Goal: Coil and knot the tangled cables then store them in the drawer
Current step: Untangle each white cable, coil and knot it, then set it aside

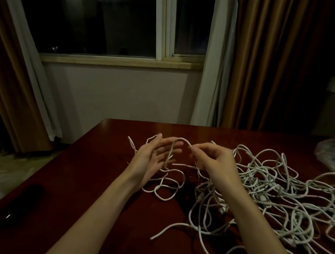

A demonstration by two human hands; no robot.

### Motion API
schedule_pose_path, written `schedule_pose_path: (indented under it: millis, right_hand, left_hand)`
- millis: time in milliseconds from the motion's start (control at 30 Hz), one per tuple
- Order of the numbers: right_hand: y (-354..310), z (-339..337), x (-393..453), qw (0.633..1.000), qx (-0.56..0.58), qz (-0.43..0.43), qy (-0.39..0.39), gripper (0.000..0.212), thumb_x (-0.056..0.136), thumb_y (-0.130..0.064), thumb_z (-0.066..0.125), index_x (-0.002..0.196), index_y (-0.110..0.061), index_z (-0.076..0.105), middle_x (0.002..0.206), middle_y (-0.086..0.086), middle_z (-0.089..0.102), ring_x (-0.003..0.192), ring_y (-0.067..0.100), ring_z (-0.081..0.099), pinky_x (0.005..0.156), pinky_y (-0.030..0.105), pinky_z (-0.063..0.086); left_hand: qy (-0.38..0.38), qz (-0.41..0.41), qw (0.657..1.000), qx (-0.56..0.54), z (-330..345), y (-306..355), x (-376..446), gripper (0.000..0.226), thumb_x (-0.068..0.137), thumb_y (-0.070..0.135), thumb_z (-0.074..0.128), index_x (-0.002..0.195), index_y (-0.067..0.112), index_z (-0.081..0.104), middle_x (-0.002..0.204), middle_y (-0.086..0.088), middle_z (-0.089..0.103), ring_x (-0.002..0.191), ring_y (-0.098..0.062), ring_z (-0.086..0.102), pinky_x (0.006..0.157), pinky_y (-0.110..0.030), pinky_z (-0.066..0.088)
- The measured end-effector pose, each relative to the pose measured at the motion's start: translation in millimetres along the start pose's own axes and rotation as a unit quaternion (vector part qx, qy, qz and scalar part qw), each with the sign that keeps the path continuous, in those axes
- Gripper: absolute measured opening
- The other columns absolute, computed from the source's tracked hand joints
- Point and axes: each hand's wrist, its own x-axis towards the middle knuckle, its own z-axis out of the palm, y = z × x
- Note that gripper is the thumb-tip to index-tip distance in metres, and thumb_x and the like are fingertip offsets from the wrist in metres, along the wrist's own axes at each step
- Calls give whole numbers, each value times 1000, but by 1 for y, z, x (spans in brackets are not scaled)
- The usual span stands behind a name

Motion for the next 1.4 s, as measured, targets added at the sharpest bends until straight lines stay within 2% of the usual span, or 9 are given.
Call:
schedule_pose_path:
  millis: [133, 267, 433, 567, 700, 900, 967, 1167, 1400]
  right_hand:
    - [-5, 9, -3, 999, 33, 6, -40, 11, 90, -13, 63, 89, -15, 74, 68, 0, 69, 55, 1, 60, 53, 10, 43]
    - [-3, 16, -5, 998, 53, 13, -23, 12, 92, -11, 61, 91, -9, 73, 56, -1, 64, 44, 0, 55, 46, 10, 39]
    - [7, 18, -4, 998, -26, 20, -46, 11, 91, -21, 64, 95, -13, 70, 70, 5, 70, 58, 5, 64, 57, 17, 47]
    - [11, 18, -3, 991, -117, -25, -61, 6, 88, -24, 67, 89, -23, 72, 81, -8, 72, 80, 1, 66, 74, 19, 52]
    - [8, 23, -7, 987, -136, -58, -64, 7, 88, -25, 67, 90, -22, 73, 82, -10, 71, 80, 2, 66, 73, 22, 54]
    - [10, 34, -14, 968, -222, -80, -83, 17, 84, -41, 68, 85, -24, 70, 72, -13, 65, 73, -4, 61, 65, 14, 47]
    - [9, 30, -13, 966, -227, -74, -98, 23, 82, -46, 68, 86, -24, 70, 74, -12, 66, 73, -2, 62, 67, 16, 50]
    - [2, 16, -10, 968, -207, -92, -109, 7, 87, -27, 69, 91, -24, 74, 82, -17, 67, 82, -6, 62, 72, 10, 47]
    - [-3, 22, -12, 939, -279, -163, -118, 11, 88, -23, 68, 96, -17, 73, 82, -15, 60, 74, -2, 56, 70, 11, 45]
  left_hand:
    - [-52, -51, 995, -75, 11, -3, -4, 58, 91, 48, 35, 129, 10, 57, 126, -9, 65, 113, -17, 63, 90, -27, 51]
    - [-77, -61, 988, -119, 22, -5, -7, 52, 94, 42, 35, 128, 10, 58, 112, -11, 68, 79, -12, 64, 78, -27, 52]
    - [-16, -47, 974, -221, 19, -3, -1, 38, 105, 33, 28, 100, 7, 55, 108, -14, 71, 105, -25, 68, 100, -42, 45]
    - [59, -23, 954, -292, 10, 4, -1, 43, 105, 33, 31, 73, 11, 51, 62, -1, 55, 66, -14, 68, 89, -37, 49]
    - [32, -14, 943, -331, 13, 7, -3, 44, 105, 36, 29, 70, 15, 45, 57, 4, 38, 48, -7, 42, 70, -24, 48]
    - [23, 1, 957, -289, 11, 6, -3, 41, 104, 36, 29, 70, 17, 40, 57, 6, 31, 39, -3, 26, 37, -15, 24]
    - [38, 7, 960, -279, 7, 9, -2, 41, 104, 35, 28, 68, 18, 37, 56, 7, 29, 37, -3, 24, 36, -17, 17]
    - [72, 13, 976, -205, -13, 8, -1, 46, 103, 35, 27, 61, 20, 37, 54, 7, 29, 38, -4, 21, 40, -19, 13]
    - [-5, -25, 998, -60, -4, 3, -2, 35, 101, 27, 23, 71, 16, 37, 64, 3, 33, 53, -8, 35, 46, -19, 30]
